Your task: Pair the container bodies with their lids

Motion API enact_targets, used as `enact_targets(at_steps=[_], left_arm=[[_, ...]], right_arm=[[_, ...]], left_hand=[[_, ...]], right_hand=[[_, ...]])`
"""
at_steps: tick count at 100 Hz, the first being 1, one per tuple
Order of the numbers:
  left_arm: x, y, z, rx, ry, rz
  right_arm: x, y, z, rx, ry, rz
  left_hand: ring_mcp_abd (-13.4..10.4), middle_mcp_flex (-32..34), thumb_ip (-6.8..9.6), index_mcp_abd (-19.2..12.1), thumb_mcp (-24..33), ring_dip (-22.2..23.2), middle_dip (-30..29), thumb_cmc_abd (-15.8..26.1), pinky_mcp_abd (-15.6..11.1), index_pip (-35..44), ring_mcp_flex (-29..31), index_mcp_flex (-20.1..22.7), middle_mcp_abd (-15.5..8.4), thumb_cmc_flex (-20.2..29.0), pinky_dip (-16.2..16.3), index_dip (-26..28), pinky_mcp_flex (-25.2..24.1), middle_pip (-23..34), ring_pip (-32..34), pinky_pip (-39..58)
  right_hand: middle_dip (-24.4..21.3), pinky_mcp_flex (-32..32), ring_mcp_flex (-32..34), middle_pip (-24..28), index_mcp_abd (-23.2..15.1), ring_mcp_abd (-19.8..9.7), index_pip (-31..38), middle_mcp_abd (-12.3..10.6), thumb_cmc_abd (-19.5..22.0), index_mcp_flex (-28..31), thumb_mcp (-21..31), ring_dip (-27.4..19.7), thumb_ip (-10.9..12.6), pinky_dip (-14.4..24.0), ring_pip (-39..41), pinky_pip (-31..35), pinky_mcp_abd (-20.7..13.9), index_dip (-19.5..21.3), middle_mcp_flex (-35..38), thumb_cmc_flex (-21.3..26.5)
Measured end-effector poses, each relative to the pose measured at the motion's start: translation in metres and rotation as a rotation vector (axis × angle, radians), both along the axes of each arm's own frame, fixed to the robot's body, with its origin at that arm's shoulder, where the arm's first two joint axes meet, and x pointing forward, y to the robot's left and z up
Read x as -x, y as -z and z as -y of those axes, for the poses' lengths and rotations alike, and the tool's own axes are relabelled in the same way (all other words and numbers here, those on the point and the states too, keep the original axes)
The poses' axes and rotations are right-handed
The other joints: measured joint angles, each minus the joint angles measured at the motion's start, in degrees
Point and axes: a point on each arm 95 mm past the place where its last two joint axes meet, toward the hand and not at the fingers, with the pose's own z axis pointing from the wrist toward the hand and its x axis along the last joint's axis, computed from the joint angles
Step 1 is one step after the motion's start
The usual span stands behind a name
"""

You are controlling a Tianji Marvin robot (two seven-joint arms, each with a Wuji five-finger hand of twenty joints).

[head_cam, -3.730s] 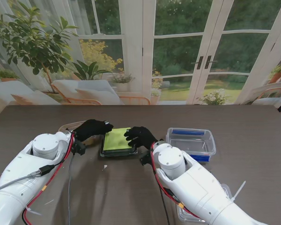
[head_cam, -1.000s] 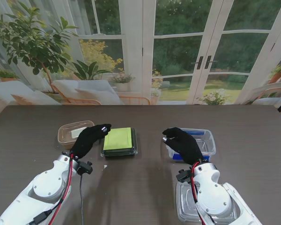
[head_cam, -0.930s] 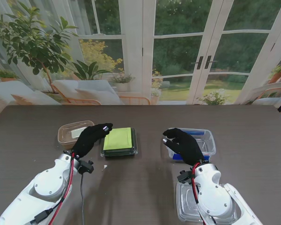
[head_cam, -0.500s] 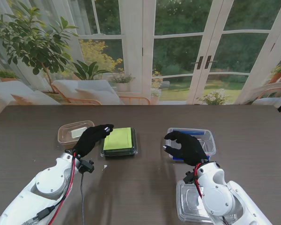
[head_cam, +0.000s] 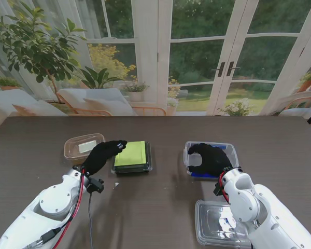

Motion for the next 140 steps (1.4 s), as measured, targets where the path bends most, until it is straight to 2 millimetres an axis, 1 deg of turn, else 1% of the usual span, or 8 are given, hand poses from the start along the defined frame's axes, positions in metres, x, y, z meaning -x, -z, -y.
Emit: enact_targets(at_steps=[24,61,85,95,111,117,123,140], left_arm=[[0.001,0.001,-0.001,0.006,0.008,-0.013],[0.001,0.002,-0.001,0.007,0.016,-0.027],[0.001,0.002,-0.001,0.006,0.023,-0.041],[0.002,0.002,-0.001,0.005,0.027,-0.043],[0.003,0.002,-0.001,0.007,0.033,-0.055],[0.003,0.002,-0.001,0.007,0.034,-0.059],[0.004,0.002,-0.001,0.006,0.037,-0.061],[0.004,0.002,-0.001,0.001,0.045,-0.07]], right_arm=[[-0.011,0.015,0.007,0.163,-0.028,-0.006],[-0.032,0.027,0.011,0.288,-0.055,-0.007],[-0.041,0.042,0.011,0.305,-0.067,0.021],[-0.043,0.048,0.012,0.304,-0.067,0.037],[-0.046,0.057,0.01,0.283,-0.072,0.029],[-0.047,0.06,0.009,0.27,-0.075,0.021],[-0.048,0.062,0.007,0.266,-0.085,0.023],[-0.051,0.065,0.004,0.244,-0.105,0.064]], left_hand=[[0.01,0.0,0.0,0.0,0.0,-0.01,0.0,0.03,-0.02,0.0,0.0,0.01,0.0,0.0,-0.05,0.0,-0.02,0.0,-0.04,0.0],[0.01,0.0,0.0,0.0,0.01,-0.02,0.0,0.07,-0.03,0.0,0.0,0.02,0.0,0.0,-0.06,0.01,-0.1,0.0,-0.08,-0.01],[0.02,0.0,0.0,0.0,0.01,-0.04,0.0,0.09,-0.05,0.0,0.0,0.02,0.0,0.0,-0.07,0.01,-0.64,0.0,-0.08,-0.01],[0.02,0.0,0.0,0.0,0.01,-0.04,0.0,0.09,-0.05,0.0,0.0,0.03,0.0,0.0,-0.07,0.01,-0.64,0.0,-0.08,-0.01],[0.03,0.0,0.0,0.0,0.01,-0.04,0.0,0.11,-0.06,0.0,0.0,0.04,0.0,0.0,-0.07,0.01,-0.65,0.0,-0.09,-0.01],[0.03,0.0,0.0,0.0,0.01,-0.04,0.0,0.14,-0.06,0.0,-0.01,0.04,0.0,0.0,-0.07,0.01,-0.66,0.0,-0.08,-0.01],[0.04,0.0,0.0,0.0,0.01,-0.04,0.0,0.15,-0.06,0.0,0.0,0.05,0.0,0.0,-0.07,0.01,-0.66,0.0,-0.09,-0.01],[0.04,0.0,0.0,0.0,-0.09,-0.04,0.0,0.15,-0.07,0.0,0.0,0.06,0.0,0.0,-0.07,0.01,-0.66,0.0,-0.09,-0.01]], right_hand=[[1.86,0.0,-3.95,2.05,-0.02,-2.75,0.88,-1.68,-4.96,-3.24,3.62,-0.01,-1.73,0.0,-0.51,-1.6,-2.19,0.8,-5.0,0.61],[3.64,0.01,-3.2,4.77,-0.03,-5.4,4.23,-2.96,-10.63,-3.8,7.58,-0.01,-2.87,0.0,2.62,-1.91,-4.98,2.85,-4.61,1.28],[5.98,0.13,4.0,7.68,0.0,-6.27,10.07,-3.78,-14.92,3.18,12.16,1.9,-3.41,0.0,8.5,2.72,-5.13,4.94,5.81,4.42],[6.94,3.81,7.83,8.63,-0.43,-6.29,12.28,-3.83,-17.66,6.16,14.33,3.1,-3.42,0.0,11.07,5.43,-5.14,5.64,9.84,6.96],[8.21,6.59,14.16,10.03,-2.32,-6.16,15.26,-4.05,-18.04,12.14,15.61,5.64,-4.35,0.01,15.34,10.44,-5.15,7.03,18.02,10.34],[9.52,7.2,16.2,10.02,-3.97,-6.0,17.93,-4.17,-18.1,14.05,15.63,6.58,-9.28,0.0,16.1,12.19,-5.15,2.9,21.12,12.98],[11.13,9.56,19.41,9.93,-5.84,-5.88,20.94,-4.28,-19.25,15.07,16.87,7.5,-12.01,0.01,17.48,14.1,-5.15,-0.01,25.09,15.1],[15.38,12.99,29.46,10.69,-10.04,-3.94,26.64,-6.22,-21.21,21.74,16.94,12.11,-13.15,0.0,24.13,19.18,-5.15,-5.35,35.89,18.26]])
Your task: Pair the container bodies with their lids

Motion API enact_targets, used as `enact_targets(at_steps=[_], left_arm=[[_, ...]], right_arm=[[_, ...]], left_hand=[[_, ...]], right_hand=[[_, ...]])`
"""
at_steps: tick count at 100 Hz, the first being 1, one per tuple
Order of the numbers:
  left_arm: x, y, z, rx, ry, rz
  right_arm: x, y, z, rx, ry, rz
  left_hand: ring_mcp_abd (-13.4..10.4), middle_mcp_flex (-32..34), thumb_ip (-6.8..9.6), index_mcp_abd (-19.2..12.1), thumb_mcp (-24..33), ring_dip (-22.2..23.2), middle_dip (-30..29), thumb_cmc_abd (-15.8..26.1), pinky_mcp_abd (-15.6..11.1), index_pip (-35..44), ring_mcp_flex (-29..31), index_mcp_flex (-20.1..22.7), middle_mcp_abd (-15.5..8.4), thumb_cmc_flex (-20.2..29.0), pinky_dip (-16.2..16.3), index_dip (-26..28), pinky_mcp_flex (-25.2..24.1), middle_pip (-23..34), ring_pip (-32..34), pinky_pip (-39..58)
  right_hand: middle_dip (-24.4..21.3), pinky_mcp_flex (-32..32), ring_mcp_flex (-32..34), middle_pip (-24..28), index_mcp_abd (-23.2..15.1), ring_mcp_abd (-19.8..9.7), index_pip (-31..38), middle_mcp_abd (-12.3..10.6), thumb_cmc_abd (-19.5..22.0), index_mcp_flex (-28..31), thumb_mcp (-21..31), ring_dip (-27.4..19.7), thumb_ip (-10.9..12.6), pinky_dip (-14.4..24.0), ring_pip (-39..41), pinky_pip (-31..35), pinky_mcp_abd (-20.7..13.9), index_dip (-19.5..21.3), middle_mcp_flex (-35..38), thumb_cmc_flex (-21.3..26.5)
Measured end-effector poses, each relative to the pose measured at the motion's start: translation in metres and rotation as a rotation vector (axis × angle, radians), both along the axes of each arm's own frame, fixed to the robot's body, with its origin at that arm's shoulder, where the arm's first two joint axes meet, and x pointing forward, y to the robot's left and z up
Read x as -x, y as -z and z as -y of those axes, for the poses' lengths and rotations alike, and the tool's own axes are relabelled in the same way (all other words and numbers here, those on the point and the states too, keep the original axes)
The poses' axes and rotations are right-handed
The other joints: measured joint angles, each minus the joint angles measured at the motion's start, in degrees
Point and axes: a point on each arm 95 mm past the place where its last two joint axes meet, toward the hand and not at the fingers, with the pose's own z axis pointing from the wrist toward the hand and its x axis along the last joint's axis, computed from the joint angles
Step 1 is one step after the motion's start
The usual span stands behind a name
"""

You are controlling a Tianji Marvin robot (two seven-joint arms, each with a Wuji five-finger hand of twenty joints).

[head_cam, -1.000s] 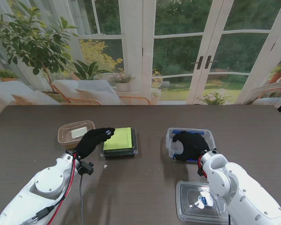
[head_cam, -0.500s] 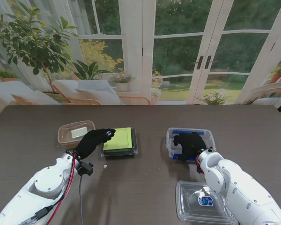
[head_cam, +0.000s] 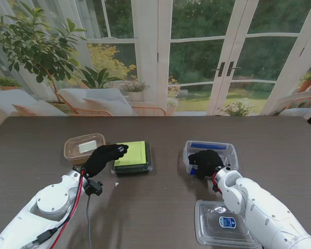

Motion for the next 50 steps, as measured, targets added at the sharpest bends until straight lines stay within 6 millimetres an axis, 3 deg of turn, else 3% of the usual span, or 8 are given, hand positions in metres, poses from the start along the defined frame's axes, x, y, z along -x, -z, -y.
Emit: enact_targets(at_steps=[14,23,50], left_arm=[[0.0007,-0.0001,-0.0001,-0.002,0.003,-0.006],[0.0009,0.0,-0.0002,-0.002,0.004,-0.008],[0.0016,0.0003,-0.0004,-0.004,0.008,-0.015]], right_arm=[[-0.0027,0.0015,-0.0022,-0.01,-0.018,0.02],[-0.0039,0.0018,-0.0026,-0.021,-0.03,0.024],[-0.0032,0.0035,-0.0089,-0.056,-0.085,0.033]], left_hand=[[0.0,0.0,0.0,0.0,-0.35,0.0,0.0,0.01,0.0,0.0,0.0,0.22,0.0,0.0,0.0,0.0,-0.01,0.0,0.0,0.0],[0.0,0.0,0.0,0.0,-0.37,0.0,0.0,0.01,0.0,0.0,0.0,0.77,0.01,0.0,0.0,0.0,-0.01,0.0,0.0,0.0],[0.0,0.0,0.0,0.0,-0.7,0.0,0.0,0.02,0.0,0.0,0.0,0.81,0.09,0.0,-0.01,0.0,-0.02,0.0,0.0,0.0]], right_hand=[[2.17,2.7,5.83,0.71,0.23,1.34,0.01,-0.66,-2.11,2.6,0.07,1.66,0.0,1.78,7.05,4.0,0.07,-2.63,3.55,0.97],[2.88,3.62,6.41,0.72,0.85,1.9,0.01,-0.67,-3.18,3.37,0.42,2.52,-0.36,4.46,9.04,4.9,0.07,-5.18,3.33,1.55],[3.63,3.63,6.41,0.76,2.34,1.91,0.01,-0.67,-3.88,4.01,0.48,4.17,-1.42,4.79,10.49,4.92,0.07,-7.83,3.33,2.44]])
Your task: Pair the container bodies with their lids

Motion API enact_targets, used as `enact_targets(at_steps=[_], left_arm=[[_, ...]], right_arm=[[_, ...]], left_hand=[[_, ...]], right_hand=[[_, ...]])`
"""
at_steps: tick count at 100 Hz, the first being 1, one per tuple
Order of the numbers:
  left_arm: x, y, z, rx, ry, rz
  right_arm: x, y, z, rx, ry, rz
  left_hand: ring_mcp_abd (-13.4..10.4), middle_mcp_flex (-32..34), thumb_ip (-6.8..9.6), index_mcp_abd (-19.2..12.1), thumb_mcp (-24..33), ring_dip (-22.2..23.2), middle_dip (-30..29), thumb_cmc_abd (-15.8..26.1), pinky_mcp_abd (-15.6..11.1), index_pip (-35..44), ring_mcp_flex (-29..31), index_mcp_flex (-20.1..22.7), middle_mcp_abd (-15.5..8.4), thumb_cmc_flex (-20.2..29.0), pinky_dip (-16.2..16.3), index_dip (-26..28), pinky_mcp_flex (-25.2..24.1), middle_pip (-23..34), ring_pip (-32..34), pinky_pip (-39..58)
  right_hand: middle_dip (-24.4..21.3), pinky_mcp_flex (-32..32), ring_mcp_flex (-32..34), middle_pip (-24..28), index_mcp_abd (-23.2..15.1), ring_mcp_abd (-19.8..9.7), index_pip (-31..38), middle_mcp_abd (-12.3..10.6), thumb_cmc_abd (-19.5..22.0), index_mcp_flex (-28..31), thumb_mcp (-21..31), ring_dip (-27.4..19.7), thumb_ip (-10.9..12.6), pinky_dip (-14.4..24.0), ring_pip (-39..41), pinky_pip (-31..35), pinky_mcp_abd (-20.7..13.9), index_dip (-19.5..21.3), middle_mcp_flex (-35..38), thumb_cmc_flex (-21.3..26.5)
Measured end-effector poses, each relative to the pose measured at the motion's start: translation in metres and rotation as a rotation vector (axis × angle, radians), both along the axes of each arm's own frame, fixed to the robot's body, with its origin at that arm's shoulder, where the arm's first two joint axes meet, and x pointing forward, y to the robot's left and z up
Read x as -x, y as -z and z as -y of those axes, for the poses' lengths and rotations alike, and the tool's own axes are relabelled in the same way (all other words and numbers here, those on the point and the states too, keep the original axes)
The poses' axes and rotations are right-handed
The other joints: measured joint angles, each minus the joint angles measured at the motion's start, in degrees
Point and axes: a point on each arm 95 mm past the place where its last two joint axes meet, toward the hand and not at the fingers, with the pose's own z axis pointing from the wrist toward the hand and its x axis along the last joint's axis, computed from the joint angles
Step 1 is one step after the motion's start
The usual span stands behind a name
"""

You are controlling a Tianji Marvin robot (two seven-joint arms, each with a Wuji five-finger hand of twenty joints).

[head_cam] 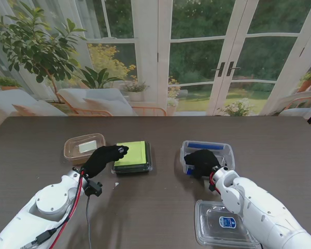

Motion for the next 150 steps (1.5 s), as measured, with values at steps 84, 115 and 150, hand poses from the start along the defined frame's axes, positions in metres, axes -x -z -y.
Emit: enact_targets(at_steps=[84,115,150], left_arm=[[0.005,-0.002,-0.006,-0.014,0.006,-0.019],[0.005,-0.002,-0.007,-0.016,0.007,-0.02],[0.006,-0.002,-0.008,-0.029,0.006,-0.02]], right_arm=[[0.019,-0.02,-0.059,-0.068,-0.116,-0.006],[0.015,-0.019,-0.074,-0.069,-0.115,-0.016],[0.012,-0.018,-0.087,-0.088,-0.104,-0.024]], left_hand=[[0.02,0.0,0.05,0.0,-1.43,0.0,0.0,2.4,-0.09,0.0,0.0,0.04,0.03,-0.04,-0.58,0.0,-0.15,0.0,0.0,-0.01],[0.02,0.0,0.05,0.0,-1.42,0.0,0.0,2.39,-0.12,0.0,0.0,0.04,0.03,-0.03,-0.6,0.0,-0.15,0.0,0.0,-0.02],[0.02,0.0,0.05,-0.01,-1.42,0.0,0.0,2.85,-0.15,0.0,0.0,0.04,0.03,-0.03,-0.62,0.0,-0.16,0.0,0.0,-0.02]], right_hand=[[0.68,-0.01,-0.02,0.02,-0.32,-0.25,-0.01,0.0,-0.02,0.8,0.03,0.15,-0.79,1.24,-0.66,0.0,-0.74,-0.52,0.0,0.04],[0.7,-0.01,-0.02,0.02,-0.32,-0.25,-0.01,0.0,-0.02,0.8,0.03,0.15,-0.79,1.33,-0.66,-0.75,-0.74,-0.52,0.0,0.04],[0.7,-0.01,-0.02,0.02,-0.32,-0.25,-0.01,0.0,-0.02,0.8,0.03,0.15,-0.79,1.33,-1.19,-1.13,-0.74,-0.67,0.0,0.04]])
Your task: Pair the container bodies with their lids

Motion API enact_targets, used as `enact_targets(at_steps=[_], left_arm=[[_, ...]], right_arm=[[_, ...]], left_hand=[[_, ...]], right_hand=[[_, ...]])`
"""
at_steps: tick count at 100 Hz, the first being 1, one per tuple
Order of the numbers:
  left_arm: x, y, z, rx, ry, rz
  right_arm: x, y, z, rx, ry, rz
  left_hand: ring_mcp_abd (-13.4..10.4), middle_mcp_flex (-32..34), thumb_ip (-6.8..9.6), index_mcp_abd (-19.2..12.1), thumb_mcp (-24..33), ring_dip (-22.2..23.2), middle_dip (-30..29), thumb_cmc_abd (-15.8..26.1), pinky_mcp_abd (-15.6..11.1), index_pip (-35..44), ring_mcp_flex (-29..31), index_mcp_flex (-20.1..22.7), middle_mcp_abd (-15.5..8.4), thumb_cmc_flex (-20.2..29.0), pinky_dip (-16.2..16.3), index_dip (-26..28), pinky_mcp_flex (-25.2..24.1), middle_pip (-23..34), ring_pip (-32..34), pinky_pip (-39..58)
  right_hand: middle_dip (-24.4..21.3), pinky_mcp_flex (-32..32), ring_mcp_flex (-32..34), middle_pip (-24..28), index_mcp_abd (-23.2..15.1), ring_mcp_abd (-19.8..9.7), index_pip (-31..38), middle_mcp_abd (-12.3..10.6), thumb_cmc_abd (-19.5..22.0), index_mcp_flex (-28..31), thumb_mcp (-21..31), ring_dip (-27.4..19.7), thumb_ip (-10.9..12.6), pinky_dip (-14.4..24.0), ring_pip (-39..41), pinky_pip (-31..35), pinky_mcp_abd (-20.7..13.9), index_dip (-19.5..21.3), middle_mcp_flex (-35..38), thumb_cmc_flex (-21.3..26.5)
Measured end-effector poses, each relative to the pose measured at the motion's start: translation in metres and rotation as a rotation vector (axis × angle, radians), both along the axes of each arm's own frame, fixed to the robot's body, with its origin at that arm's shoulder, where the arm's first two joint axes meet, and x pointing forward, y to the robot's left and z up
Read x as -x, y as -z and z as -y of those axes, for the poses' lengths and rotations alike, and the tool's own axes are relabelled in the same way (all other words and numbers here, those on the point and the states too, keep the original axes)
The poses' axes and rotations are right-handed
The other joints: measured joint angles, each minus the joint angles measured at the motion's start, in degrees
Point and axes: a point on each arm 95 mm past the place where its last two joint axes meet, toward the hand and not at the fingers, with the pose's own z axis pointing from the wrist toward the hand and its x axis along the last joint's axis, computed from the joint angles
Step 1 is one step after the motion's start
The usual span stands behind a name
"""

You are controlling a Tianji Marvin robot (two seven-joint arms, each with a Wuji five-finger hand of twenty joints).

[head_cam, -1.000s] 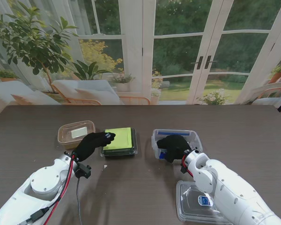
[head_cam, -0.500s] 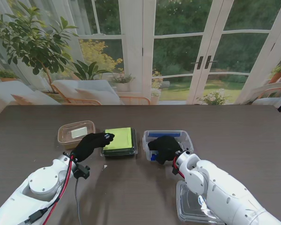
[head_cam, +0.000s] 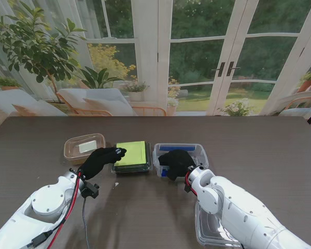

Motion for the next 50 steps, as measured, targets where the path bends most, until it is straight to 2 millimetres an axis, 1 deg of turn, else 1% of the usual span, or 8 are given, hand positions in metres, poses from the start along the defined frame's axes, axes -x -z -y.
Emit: enact_targets(at_steps=[28,50], left_arm=[[0.0002,0.0,-0.0007,-0.005,-0.001,0.002],[-0.0001,0.0004,-0.0011,-0.006,0.0,0.002]], right_arm=[[-0.0009,0.0045,-0.0049,0.008,0.006,-0.013],[-0.0028,0.0081,-0.0064,0.028,0.015,-0.018]], left_hand=[[0.01,0.0,0.0,0.0,0.0,0.0,0.0,0.0,-0.02,0.0,0.0,0.54,0.01,0.0,-0.01,0.01,0.0,0.0,0.0,0.0],[0.01,0.0,0.0,0.0,0.0,0.0,0.0,0.0,-0.04,0.0,0.0,0.54,0.01,0.0,-0.06,0.14,0.0,0.0,0.0,0.0]], right_hand=[[0.0,0.0,0.0,-0.08,0.0,-0.09,0.0,0.0,0.38,-0.77,0.0,0.06,0.0,0.0,-1.77,-0.74,0.0,0.16,-0.25,0.01],[-1.15,0.0,-0.24,-2.99,0.06,-1.27,-1.45,0.11,0.95,-3.17,0.0,0.12,0.0,0.0,-4.08,-2.22,-0.07,2.19,-4.71,0.02]])
